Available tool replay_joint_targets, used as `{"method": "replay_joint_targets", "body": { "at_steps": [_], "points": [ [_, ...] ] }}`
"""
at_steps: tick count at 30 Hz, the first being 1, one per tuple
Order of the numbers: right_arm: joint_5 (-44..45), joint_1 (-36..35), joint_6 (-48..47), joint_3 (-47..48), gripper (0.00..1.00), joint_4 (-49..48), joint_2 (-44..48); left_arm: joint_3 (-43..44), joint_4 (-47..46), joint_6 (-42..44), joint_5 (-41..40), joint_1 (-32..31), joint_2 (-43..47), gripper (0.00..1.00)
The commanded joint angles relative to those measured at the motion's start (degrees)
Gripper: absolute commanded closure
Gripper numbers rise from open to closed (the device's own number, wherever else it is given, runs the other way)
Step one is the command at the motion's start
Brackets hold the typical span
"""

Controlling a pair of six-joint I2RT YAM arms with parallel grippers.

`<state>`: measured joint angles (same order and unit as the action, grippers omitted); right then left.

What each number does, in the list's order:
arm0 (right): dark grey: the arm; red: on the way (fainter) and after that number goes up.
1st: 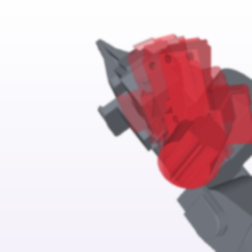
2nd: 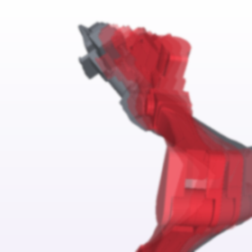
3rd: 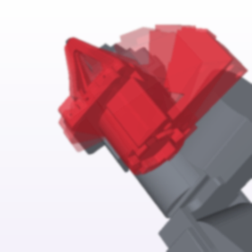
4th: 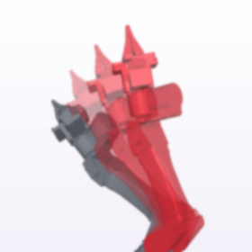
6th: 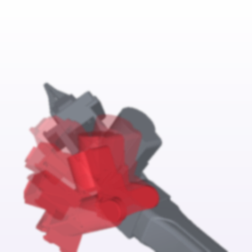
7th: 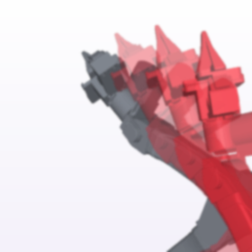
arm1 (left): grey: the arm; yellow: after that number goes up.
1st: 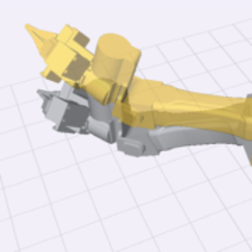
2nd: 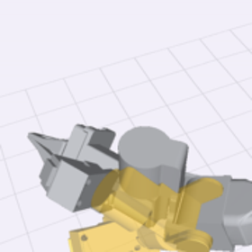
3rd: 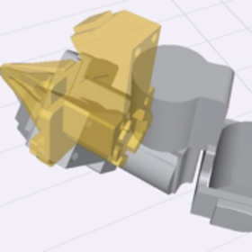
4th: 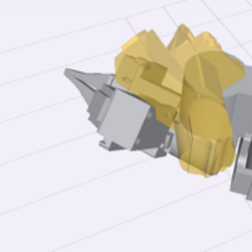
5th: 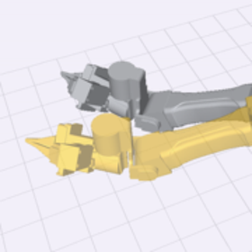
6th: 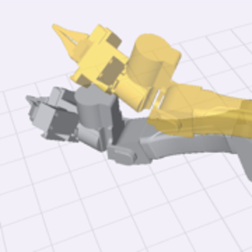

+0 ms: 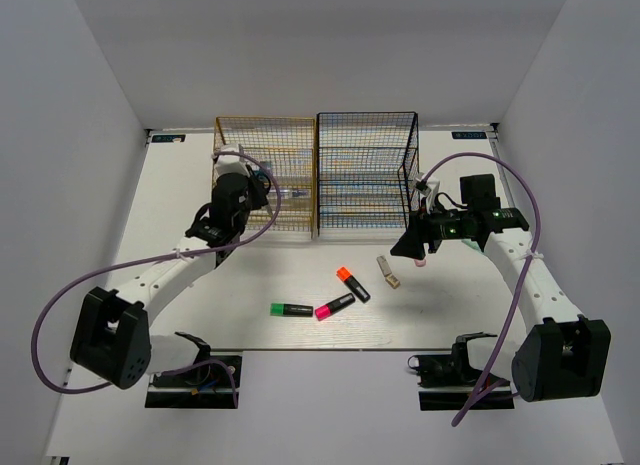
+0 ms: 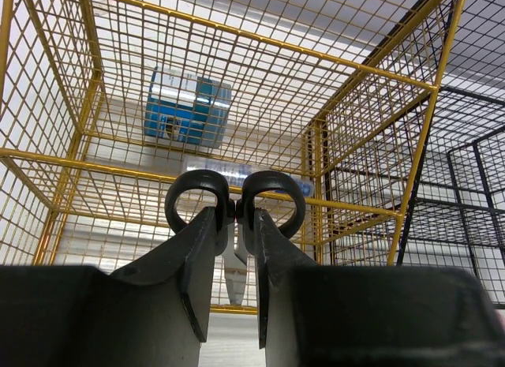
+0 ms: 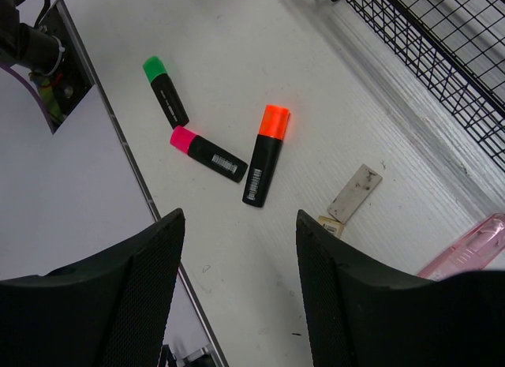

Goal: Sort the stationery into containers
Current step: Place the scissors in the storage box.

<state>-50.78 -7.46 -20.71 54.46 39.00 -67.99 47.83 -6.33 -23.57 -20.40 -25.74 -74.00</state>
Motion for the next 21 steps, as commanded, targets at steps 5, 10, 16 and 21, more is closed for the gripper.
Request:
{"method": "replay_joint_targets", "body": {
  "at_steps": [5, 10, 16, 21],
  "points": [
    [-1.5, 0.3, -0.6, 0.8, 0.38, 0.4, -0.4, -2.3, -6.5, -1.6, -1.4, 0.7, 3.2, 1.00],
    [-1.6, 0.5, -0.8, 0.8, 0.38, 0.5, -0.6, 2.1, -4.7, -1.7, -1.0, 0.9, 1.1, 1.00],
    [-1.4, 0.4, -1.1, 0.8, 0.38, 0.4, -0.4, 6.5, -3.3, -2.5, -0.3, 1.3, -1.1, 1.00],
    [-1.4, 0.3, -1.1, 0.9, 0.38, 0.6, -0.4, 7.9, -2.5, -3.1, 0.1, 1.7, -2.6, 1.00]
  ]
}}
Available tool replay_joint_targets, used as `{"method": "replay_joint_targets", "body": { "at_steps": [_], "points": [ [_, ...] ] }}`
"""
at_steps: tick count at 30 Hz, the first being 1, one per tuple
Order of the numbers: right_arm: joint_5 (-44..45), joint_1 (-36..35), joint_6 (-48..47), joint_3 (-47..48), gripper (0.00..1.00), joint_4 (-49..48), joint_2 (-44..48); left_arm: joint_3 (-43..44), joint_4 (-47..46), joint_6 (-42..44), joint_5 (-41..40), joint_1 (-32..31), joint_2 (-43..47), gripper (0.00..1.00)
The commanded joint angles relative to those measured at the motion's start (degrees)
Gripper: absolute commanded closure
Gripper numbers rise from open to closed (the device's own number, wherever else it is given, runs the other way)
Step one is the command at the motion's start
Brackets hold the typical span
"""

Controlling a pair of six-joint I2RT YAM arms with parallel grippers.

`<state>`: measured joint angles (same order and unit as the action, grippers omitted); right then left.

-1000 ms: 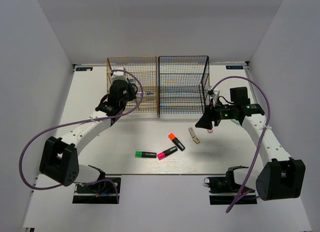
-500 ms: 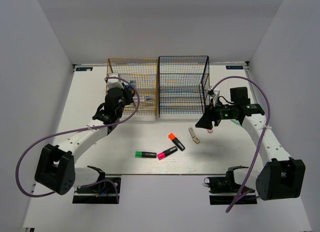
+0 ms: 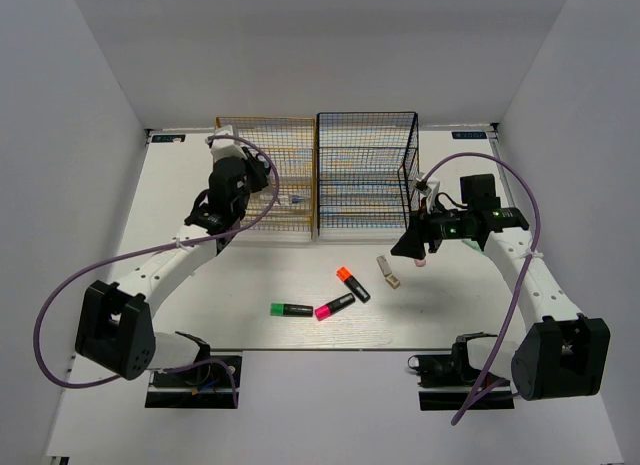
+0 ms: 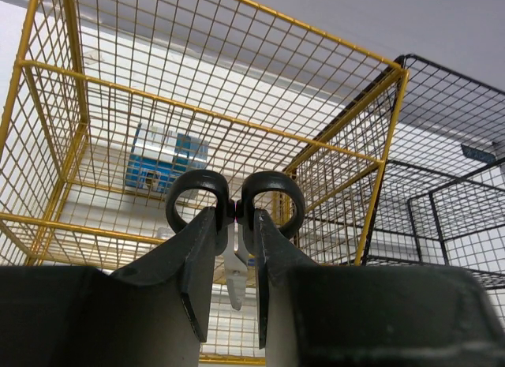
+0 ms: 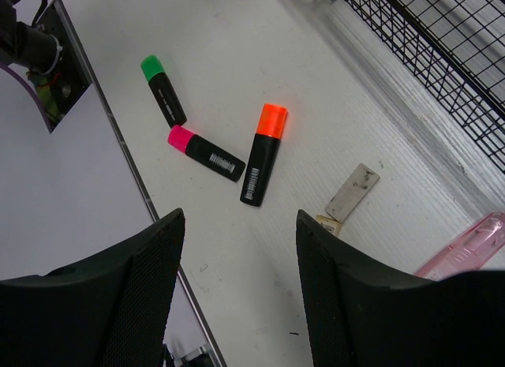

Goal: Sort the stationery into containers
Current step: Place the scissors in the storage box.

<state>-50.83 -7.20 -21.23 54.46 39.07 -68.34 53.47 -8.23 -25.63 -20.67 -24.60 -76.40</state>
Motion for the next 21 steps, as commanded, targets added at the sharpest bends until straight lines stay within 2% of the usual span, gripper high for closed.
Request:
{"method": "replay_joint_targets", "body": {
  "at_steps": [1, 8, 21],
  "points": [
    [-1.5, 0.2, -0.6, 0.8, 0.38, 0.6, -0.1, 2.3, -0.5, -1.0, 0.4, 0.5, -0.4, 1.00],
    [-1.6, 0.2, -0.9, 0.8, 0.38, 0.6, -0.1, -0.7, -1.7, -0.4, 0.6, 0.6, -0.2, 1.00],
    [-1.8, 0.3, -0.8, 1.0, 0.38, 0.8, -0.4, -10.4, -13.9, -0.1, -1.0, 0.5, 1.3, 1.00]
  ]
}}
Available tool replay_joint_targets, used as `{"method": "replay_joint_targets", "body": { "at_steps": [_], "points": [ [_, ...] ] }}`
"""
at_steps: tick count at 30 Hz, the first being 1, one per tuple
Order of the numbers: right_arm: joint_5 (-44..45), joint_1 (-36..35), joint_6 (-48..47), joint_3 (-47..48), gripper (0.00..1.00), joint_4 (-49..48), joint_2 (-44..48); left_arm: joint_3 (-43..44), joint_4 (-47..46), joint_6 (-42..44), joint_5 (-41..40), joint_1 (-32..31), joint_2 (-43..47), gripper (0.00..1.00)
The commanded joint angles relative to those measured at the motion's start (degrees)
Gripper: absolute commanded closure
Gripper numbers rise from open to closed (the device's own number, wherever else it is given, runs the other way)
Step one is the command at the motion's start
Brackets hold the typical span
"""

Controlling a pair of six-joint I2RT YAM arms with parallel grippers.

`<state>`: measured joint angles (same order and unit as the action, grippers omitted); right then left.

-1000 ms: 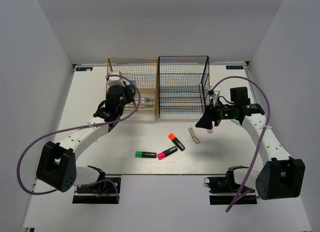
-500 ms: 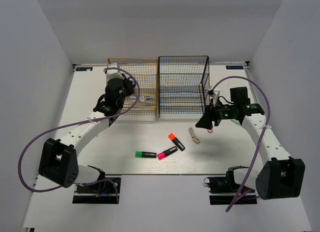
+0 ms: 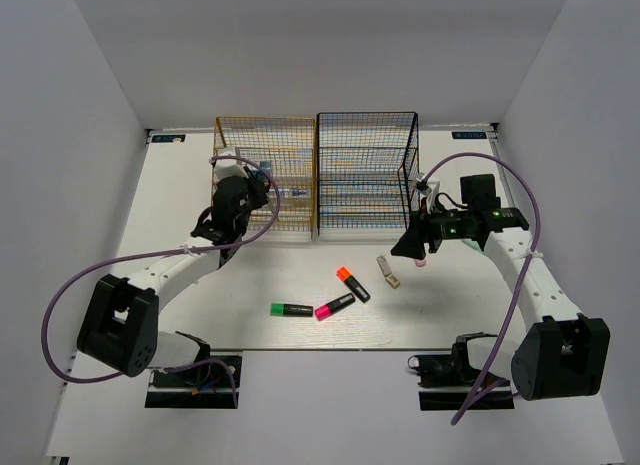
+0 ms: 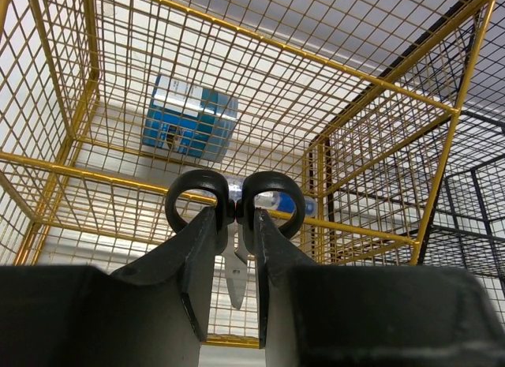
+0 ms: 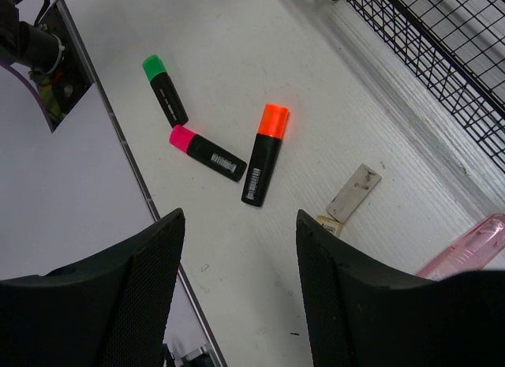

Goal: Sort the stationery into containers
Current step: Place the scissors in the storage box, then pick up the pen from the center of the board.

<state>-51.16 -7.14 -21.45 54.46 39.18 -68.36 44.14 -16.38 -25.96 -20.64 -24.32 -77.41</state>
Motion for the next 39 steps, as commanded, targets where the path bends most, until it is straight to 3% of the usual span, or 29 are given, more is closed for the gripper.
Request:
{"method": "replay_joint_targets", "body": {
  "at_steps": [1, 2, 3, 6, 7, 9, 12, 15, 16, 17, 18, 19, 22, 23, 24, 25, 27, 28, 29, 30, 31, 35, 39],
  "points": [
    [-1.4, 0.3, -0.7, 0.9, 0.38, 0.8, -0.3, -1.2, -6.0, 0.0, -1.2, 0.3, 2.1, 1.00],
    [-1.4, 0.5, -0.7, 1.0, 0.38, 0.6, -0.3, -1.3, -5.9, 0.2, -1.5, 0.3, 2.0, 0.95],
    [-1.5, 0.4, -0.5, 0.9, 0.38, 0.8, -0.3, -1.5, -5.7, 0.0, -1.6, 0.3, 2.2, 0.72],
    [-1.6, 0.4, -0.7, 1.0, 0.38, 0.8, -0.3, -2.1, -5.4, -0.1, -1.7, 0.2, 2.4, 0.50],
    [-1.6, 0.5, -0.7, 0.9, 0.38, 0.8, -0.4, -2.6, -5.3, 0.1, -1.6, 0.2, 2.8, 0.34],
    [-1.7, 0.5, -0.7, 0.9, 0.38, 1.0, -0.4, -3.0, -5.1, 0.1, -1.6, 0.3, 3.6, 0.24],
    [-1.7, 0.5, -0.9, 0.9, 0.38, 1.0, -0.5, -2.5, -3.5, 0.8, -1.6, 0.2, 5.1, 0.22],
    [-1.3, 0.5, -2.1, 1.3, 0.38, 1.7, -0.5, -1.7, -1.8, 1.5, -1.1, 0.2, 7.1, 0.30],
    [-1.6, 0.5, -2.6, 1.4, 0.46, 2.0, -0.6, -1.1, -0.9, 1.8, -1.1, 0.2, 8.1, 0.59],
    [-1.1, 0.4, -3.2, 2.1, 0.76, 3.1, -0.8, -0.7, 2.0, 2.1, -1.0, 0.0, 9.5, 0.79],
    [-0.9, -0.1, -4.3, 2.4, 0.94, 3.8, -1.2, 1.5, 7.0, 2.7, -0.5, -0.6, 10.8, 0.93],
    [-0.4, -0.2, -5.7, 4.1, 1.00, 4.8, -1.6, 4.3, 14.3, 2.7, 1.1, -1.5, 11.4, 1.00],
    [3.9, -2.5, -10.3, 7.2, 1.00, 7.9, -3.7, 11.2, 34.7, 3.0, 9.2, -3.5, 13.7, 1.00],
    [9.0, -3.4, -11.2, 7.7, 1.00, 8.0, -4.7, 13.8, 39.2, 4.1, 15.0, -4.0, 13.7, 0.91],
    [11.0, -6.3, -11.6, 8.6, 0.91, 8.2, -5.2, 14.5, 43.0, 5.5, 18.1, -4.2, 13.9, 0.78],
    [12.6, -7.4, -12.3, 9.8, 0.71, 9.8, -6.2, 14.8, 52.8, 8.6, 20.4, -5.3, 14.2, 0.62],
    [18.6, -12.3, -12.2, 10.3, 0.52, 10.1, -9.2, 13.6, 59.3, 12.7, 24.9, -6.3, 16.7, 0.43],
    [24.6, -13.9, -11.5, 10.0, 0.45, 9.0, -10.2, 11.2, 61.8, 13.6, 25.1, -6.6, 19.3, 0.37],
    [27.3, -19.0, -7.9, 9.7, 0.45, 8.1, -11.3, 8.2, 62.7, 14.3, 25.6, -6.8, 20.9, 0.33],
    [29.9, -20.7, -6.4, 8.7, 0.44, 5.5, -11.8, 6.5, 62.9, 16.4, 25.8, -6.6, 24.0, 0.20],
    [35.7, -22.3, -4.3, 8.1, 0.42, 4.0, -13.2, 3.2, 62.9, 17.0, 26.0, -6.7, 27.7, 0.14],
    [43.2, -31.8, 0.5, 5.9, 0.42, -1.1, -17.6, -4.6, 59.7, 18.7, 27.8, -6.7, 36.8, 0.11],
    [46.9, -35.6, 5.0, 5.0, 0.42, -5.4, -22.6, -11.4, 56.6, 18.2, 27.9, -6.7, 43.4, 0.11]
  ]
}}
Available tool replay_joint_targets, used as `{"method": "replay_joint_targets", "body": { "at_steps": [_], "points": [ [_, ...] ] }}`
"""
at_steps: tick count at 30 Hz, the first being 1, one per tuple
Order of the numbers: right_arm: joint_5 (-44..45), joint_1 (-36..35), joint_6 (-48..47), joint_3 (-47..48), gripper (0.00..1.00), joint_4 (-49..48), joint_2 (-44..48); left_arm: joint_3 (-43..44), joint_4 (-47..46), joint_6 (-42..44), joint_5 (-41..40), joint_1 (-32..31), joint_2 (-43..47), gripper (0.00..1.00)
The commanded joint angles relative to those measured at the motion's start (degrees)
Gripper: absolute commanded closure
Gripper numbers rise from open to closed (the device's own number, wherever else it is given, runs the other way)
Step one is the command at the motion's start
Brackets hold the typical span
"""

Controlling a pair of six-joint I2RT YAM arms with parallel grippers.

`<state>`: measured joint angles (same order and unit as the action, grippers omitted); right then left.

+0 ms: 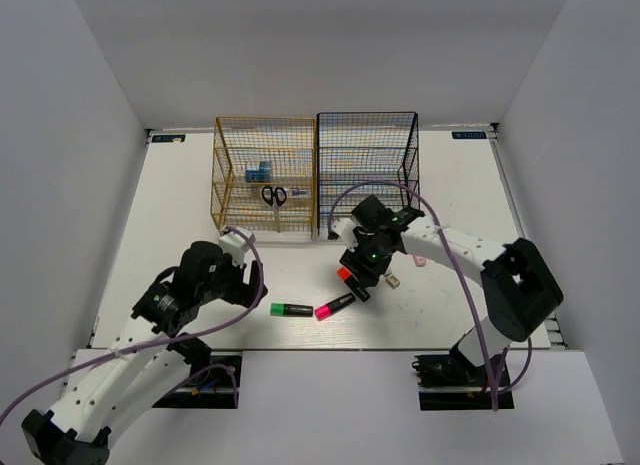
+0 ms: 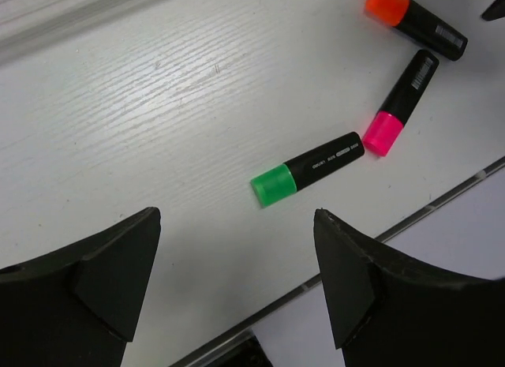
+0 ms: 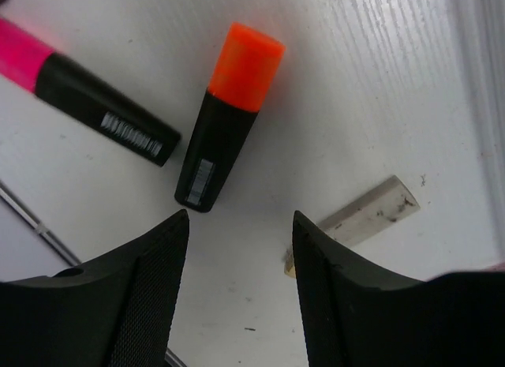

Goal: Sort the stationery into containers
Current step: Pick up the pen from the center of the board.

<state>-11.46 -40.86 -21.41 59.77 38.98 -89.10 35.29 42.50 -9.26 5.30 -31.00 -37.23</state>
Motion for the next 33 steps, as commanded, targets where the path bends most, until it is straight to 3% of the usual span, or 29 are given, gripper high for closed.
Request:
{"method": "replay_joint_targets", "body": {
  "at_steps": [1, 6, 22, 33],
  "points": [
    [8.6, -2.3, 5.3, -0.1, 0.42, -6.3, -2.5, -3.0, -3.6, 1.2, 1.9, -0.1, 3.7, 0.13],
    [10.3, -5.4, 6.8, 1.7, 0.40, -8.0, -7.2, -4.7, -6.5, 0.8, 2.2, 0.1, 5.9, 0.13],
    [8.8, -8.8, 12.4, 1.6, 0.38, -13.9, -7.1, -5.8, -6.6, 0.3, 3.6, 0.1, 6.0, 0.13],
    [14.5, -10.0, 18.4, -0.5, 0.47, -15.9, -11.0, -6.1, -6.7, 0.4, 3.5, 0.2, 6.9, 0.13]
  ]
}}
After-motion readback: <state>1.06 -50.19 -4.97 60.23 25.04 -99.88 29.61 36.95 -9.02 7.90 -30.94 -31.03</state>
